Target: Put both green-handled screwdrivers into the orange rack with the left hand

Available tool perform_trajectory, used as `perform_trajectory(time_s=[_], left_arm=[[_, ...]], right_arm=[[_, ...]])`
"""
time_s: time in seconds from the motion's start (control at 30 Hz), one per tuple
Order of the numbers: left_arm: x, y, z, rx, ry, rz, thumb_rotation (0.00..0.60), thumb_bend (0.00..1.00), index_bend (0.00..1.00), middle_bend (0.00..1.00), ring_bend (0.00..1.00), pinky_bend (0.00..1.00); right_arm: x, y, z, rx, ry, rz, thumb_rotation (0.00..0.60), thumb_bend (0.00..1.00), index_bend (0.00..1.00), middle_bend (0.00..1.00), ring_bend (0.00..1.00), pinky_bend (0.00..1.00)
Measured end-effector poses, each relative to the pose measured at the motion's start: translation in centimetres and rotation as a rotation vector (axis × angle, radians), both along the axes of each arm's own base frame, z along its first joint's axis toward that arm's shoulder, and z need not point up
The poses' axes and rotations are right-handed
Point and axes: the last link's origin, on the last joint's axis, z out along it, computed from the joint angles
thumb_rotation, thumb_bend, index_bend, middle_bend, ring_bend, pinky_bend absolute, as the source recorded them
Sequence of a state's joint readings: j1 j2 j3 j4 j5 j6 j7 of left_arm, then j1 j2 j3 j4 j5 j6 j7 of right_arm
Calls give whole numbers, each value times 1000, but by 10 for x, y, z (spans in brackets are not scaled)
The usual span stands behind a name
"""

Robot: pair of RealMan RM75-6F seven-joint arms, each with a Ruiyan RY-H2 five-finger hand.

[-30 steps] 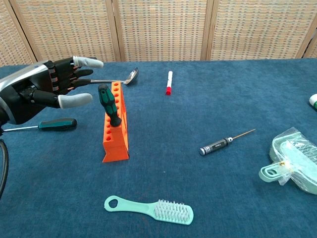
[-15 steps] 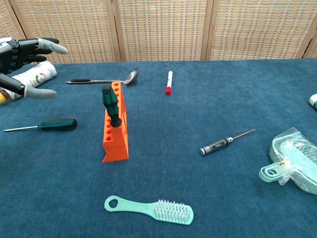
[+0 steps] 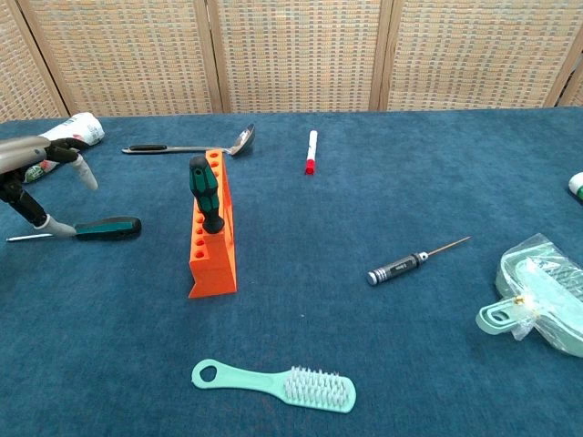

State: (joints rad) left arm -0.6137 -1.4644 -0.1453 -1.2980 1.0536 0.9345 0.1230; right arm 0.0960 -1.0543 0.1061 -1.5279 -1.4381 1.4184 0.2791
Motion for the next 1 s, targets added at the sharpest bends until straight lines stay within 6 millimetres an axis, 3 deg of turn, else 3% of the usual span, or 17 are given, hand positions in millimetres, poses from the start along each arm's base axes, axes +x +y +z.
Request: perform_trajectory(time_s=[0.33, 0.47, 0.7, 1.0], left_arm=[[4, 21, -34, -49, 20, 39, 600, 157, 409, 0, 0, 0], [6, 23, -40, -54, 14, 43, 600, 227, 464, 0, 0, 0], [4, 27, -42, -49, 27, 54, 600, 431, 580, 0, 0, 0], [2, 28, -25, -16, -36, 76, 600, 495, 617, 0, 0, 0]], right_arm=[[-3, -3, 0, 3, 2, -15, 600, 0, 0, 0, 0, 0], [-3, -3, -1, 5, 2, -18, 600, 0, 0, 0, 0, 0], [-4, -4, -1, 6, 2, -20, 600, 0, 0, 0, 0, 0], [-3, -3, -1, 9, 0, -17, 600, 0, 0, 0, 0, 0]])
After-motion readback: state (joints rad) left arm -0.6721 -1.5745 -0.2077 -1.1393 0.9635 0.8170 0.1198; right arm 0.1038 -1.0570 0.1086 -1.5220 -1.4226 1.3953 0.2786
